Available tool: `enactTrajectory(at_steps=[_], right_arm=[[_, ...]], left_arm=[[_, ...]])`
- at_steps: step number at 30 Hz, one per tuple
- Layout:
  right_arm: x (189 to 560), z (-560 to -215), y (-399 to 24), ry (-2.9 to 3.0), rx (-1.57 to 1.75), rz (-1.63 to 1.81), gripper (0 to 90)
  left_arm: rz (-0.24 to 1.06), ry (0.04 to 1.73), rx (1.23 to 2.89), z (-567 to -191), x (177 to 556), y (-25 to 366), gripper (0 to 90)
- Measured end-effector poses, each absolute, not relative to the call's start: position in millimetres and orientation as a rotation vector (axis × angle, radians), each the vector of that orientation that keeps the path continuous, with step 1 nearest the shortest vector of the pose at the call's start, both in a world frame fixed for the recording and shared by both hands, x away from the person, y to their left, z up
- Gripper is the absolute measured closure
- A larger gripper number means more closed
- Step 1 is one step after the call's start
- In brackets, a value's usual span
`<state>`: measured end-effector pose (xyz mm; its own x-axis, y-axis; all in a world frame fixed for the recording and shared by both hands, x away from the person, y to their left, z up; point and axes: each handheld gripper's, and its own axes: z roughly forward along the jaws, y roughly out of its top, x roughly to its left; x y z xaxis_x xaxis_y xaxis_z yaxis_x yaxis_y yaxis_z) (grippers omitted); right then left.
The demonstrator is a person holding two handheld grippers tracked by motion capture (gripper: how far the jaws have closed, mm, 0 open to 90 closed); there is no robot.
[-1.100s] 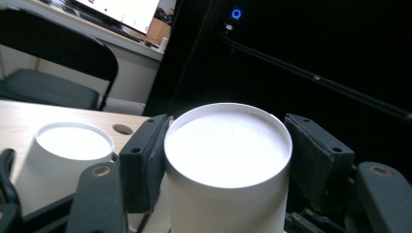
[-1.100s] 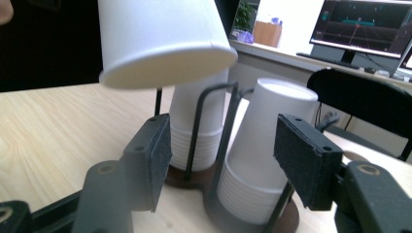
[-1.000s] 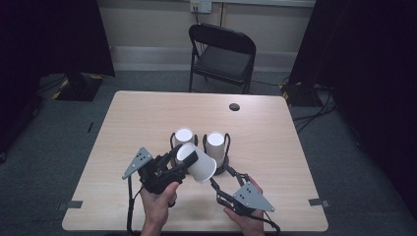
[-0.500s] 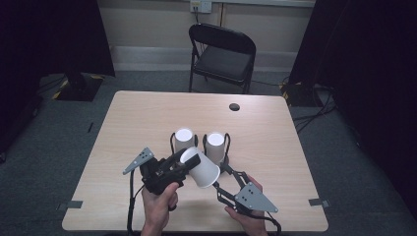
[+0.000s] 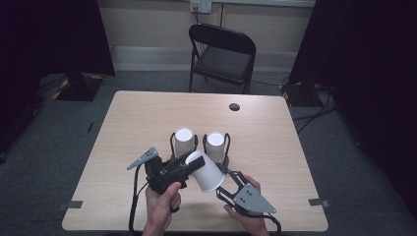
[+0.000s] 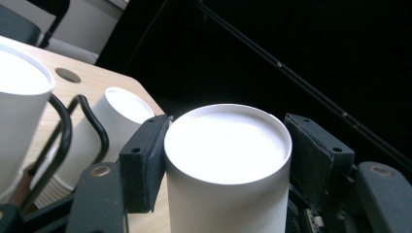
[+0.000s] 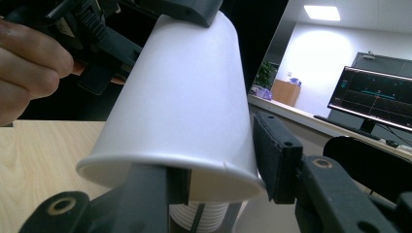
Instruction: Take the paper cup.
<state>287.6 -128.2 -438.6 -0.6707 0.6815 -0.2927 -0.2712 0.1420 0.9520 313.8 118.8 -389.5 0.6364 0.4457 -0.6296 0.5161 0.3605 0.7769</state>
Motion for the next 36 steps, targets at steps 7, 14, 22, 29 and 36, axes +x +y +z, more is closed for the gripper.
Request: enactTrajectory(at_steps=[7,14,22,29,36], right_arm=[[291.8,-439.2,-126.3,1.647,0.388,1.647,64.4],[293.0,-437.9,-128.4,1.637,0.389,1.638,74.2],[292.2,-435.2,-132.4,1.615,0.407,1.685,85.2],[292.9,-432.2,-136.4,1.631,0.421,1.69,89.0],[294.1,-434.4,-137.2,1.715,0.458,1.668,89.2]], left_arm=[[-0.114,0.931,1.268,-389.7,314.2,111.8,35.0],[-0.087,0.921,1.268,-390.0,314.0,111.9,34.3],[0.002,0.925,1.281,-389.4,311.8,113.3,31.0],[0.065,0.93,1.277,-391.4,312.0,115.6,33.8],[0.167,0.919,1.323,-394.8,311.9,114.2,32.2]])
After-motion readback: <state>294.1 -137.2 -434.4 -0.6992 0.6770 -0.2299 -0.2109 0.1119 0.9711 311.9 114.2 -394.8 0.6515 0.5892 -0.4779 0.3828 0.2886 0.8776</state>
